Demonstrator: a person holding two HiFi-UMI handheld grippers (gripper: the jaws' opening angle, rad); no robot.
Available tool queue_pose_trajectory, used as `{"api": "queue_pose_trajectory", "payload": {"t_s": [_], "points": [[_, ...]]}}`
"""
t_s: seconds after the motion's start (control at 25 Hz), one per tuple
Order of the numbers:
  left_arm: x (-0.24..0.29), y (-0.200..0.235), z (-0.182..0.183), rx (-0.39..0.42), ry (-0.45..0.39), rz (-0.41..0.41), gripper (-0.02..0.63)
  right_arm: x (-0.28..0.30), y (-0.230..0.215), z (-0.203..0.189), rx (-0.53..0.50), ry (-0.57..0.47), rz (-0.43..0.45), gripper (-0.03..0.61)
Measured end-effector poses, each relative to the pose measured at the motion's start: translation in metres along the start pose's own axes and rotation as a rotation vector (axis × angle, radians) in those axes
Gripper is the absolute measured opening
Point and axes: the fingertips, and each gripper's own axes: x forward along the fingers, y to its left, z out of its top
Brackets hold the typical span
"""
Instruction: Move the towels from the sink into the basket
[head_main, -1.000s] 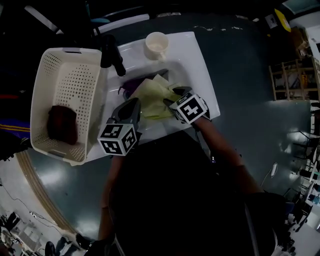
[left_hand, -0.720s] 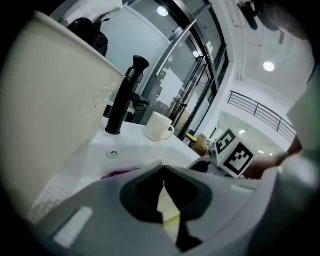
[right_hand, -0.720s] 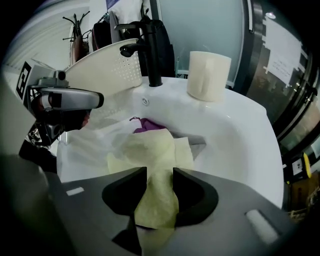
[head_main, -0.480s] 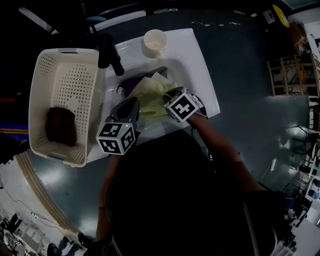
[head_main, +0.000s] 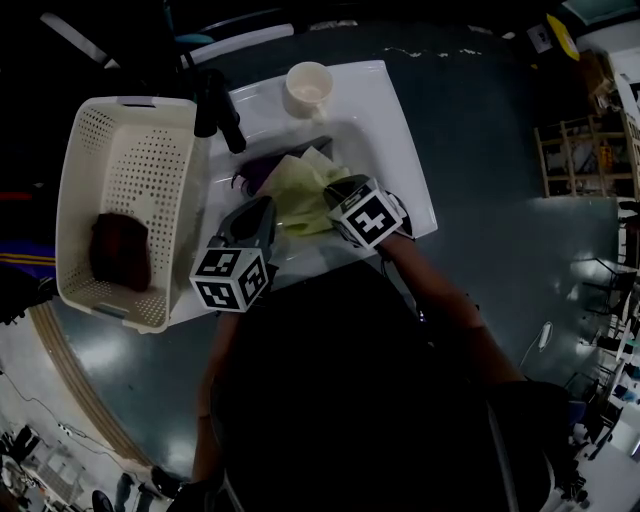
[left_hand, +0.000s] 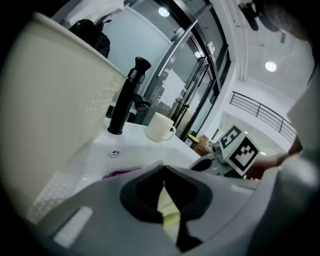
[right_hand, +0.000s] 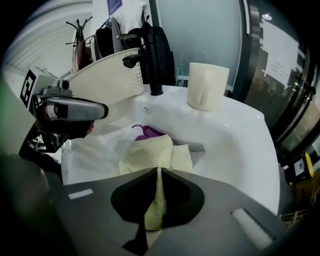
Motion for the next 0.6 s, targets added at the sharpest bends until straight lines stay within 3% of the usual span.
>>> {"api": "queue_pose_trajectory", "payload": {"t_s": [0.6], "points": [[-0.009,-0.009,0.005,0.009,-0.049,0.023,0.005,-0.042,0.014,0.037,-0.031,-0.175,0.039,0.005]]}}
